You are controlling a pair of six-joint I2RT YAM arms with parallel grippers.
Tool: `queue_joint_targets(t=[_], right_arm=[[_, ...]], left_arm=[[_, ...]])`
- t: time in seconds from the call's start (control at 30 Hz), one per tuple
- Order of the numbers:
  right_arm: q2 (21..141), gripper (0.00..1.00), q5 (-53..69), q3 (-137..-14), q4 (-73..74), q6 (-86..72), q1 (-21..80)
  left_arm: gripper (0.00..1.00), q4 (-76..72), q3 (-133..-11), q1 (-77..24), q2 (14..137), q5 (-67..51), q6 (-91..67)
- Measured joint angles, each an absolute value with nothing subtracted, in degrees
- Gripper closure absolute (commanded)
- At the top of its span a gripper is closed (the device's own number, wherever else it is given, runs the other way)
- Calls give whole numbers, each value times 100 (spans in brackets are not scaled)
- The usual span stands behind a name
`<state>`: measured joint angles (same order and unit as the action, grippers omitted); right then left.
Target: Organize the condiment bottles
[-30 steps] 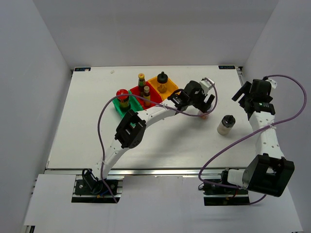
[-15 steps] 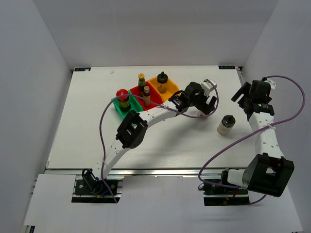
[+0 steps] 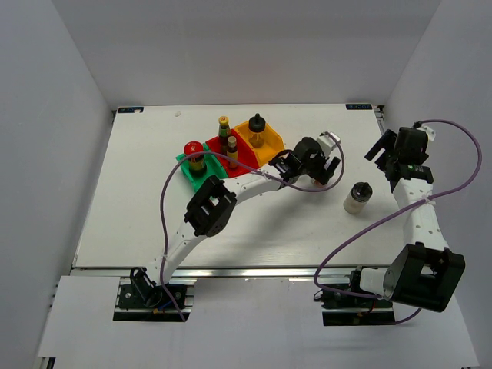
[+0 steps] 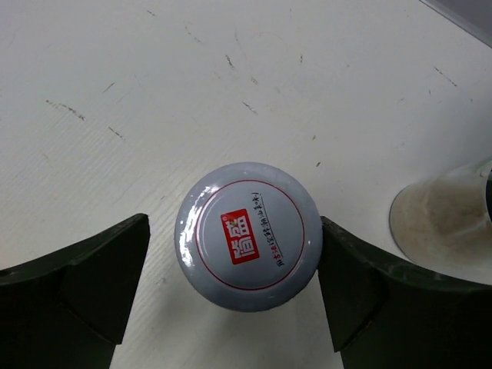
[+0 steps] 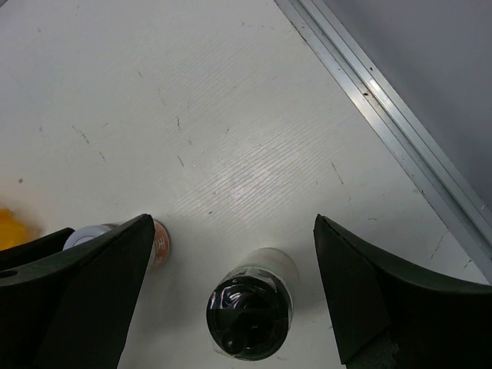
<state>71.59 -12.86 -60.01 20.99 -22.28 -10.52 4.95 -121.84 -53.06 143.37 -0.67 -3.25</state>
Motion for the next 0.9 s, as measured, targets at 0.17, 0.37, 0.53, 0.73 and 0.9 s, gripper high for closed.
queue_joint_targets(t=[0.17,0.37,0.53,0.73,0.9], right_arm=[[7142,11,-1262,-5905,2045,-2220,-1055],[7076,11,-1177,-5839,1933,-2191,-1052],[7076,11,-1094,-5824,1900,-2145,-1055],[7076,11,-878,-5824,1820,-2027,-1055],[7076,11,-746,-5822,1776,-1959,-1055]], left_arm=[[29,381,-12154,-5310,14385,-67,-296],[50,209,-12110,-5308,14394,-158,-266],[61,-180,-11701,-5310,14239,-169,-259],[66,-318,-10245,-5310,13242,134,-298],[66,-97,-8978,-5306,11985,635,-416]])
